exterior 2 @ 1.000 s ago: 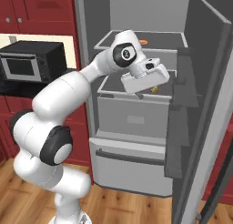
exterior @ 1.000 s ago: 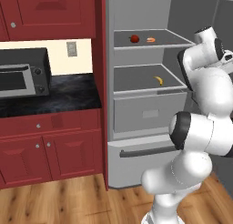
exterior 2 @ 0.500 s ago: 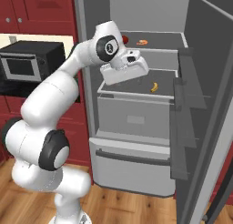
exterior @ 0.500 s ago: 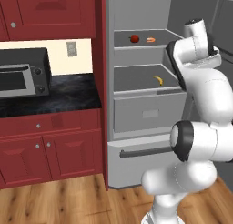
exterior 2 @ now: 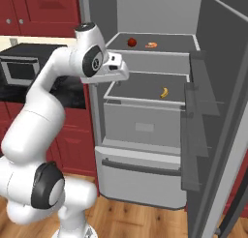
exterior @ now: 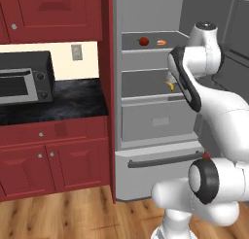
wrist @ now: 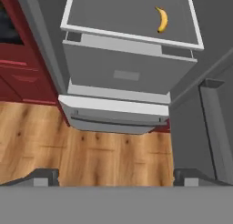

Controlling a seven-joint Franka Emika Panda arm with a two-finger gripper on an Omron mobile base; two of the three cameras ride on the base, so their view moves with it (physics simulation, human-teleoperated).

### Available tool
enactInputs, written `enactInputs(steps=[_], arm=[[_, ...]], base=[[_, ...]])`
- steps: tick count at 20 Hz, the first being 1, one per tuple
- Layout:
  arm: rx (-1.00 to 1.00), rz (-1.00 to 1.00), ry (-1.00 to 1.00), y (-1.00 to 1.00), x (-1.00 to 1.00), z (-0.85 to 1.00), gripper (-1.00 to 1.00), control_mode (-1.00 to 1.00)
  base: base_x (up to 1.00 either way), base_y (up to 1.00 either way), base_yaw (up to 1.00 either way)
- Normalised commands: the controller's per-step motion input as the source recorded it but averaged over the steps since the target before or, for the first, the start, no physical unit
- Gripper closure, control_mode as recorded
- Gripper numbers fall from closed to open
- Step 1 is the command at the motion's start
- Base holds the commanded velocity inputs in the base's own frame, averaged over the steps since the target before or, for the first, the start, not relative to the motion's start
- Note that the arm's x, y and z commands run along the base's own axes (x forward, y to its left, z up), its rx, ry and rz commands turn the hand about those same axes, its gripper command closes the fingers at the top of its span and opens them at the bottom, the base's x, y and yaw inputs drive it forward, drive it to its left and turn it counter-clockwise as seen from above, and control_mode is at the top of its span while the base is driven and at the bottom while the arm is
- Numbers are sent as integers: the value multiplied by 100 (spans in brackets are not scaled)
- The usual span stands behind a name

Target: Open the fridge, remove the banana, bell pepper, and shrimp, and place them on any counter.

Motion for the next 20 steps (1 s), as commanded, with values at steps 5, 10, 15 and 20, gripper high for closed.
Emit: enactInputs(steps=[5,10,15,20], arm=[[3,4,-21,64,0,29,-100,-100],[1,6,-16,20,0,29,-100,-100],[0,2,-6,24,-1,21,-100,-100],[0,3,20,32,-5,32,-100,-100]], base=[[0,0,0],[0,0,0],[0,0,0],[0,0,0]])
